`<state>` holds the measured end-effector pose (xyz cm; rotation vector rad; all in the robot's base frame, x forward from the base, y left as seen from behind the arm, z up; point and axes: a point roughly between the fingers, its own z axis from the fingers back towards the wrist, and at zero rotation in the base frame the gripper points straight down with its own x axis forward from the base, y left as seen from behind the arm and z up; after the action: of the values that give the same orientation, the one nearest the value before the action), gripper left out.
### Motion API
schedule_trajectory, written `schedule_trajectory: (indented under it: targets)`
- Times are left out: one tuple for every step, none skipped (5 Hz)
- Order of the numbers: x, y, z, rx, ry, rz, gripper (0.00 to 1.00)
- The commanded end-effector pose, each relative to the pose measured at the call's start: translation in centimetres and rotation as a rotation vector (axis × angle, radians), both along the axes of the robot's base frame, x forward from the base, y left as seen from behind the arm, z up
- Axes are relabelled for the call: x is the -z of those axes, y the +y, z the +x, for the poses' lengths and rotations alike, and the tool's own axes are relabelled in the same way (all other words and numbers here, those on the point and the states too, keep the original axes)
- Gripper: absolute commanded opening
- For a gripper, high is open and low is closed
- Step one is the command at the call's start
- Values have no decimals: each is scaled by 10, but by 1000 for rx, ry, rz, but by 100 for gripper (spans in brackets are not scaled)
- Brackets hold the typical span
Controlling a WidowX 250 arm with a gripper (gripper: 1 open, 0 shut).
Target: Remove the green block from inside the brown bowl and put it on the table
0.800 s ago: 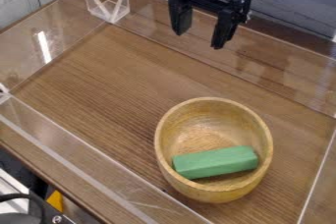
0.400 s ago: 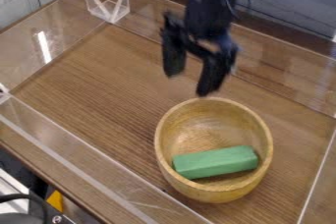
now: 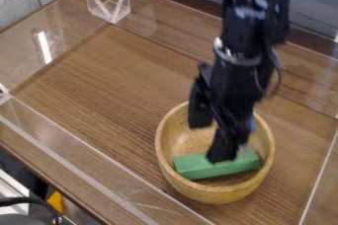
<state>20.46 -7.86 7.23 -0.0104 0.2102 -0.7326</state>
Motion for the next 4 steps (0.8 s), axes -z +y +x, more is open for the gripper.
schedule_trajectory:
  targets:
    - [-6, -7, -3, 112, -84, -28, 100]
    - [-3, -5, -3, 114, -93, -33, 100]
    - [-2, 0, -3, 115, -99, -36, 100]
    - [0, 4, -3, 116, -105, -40, 100]
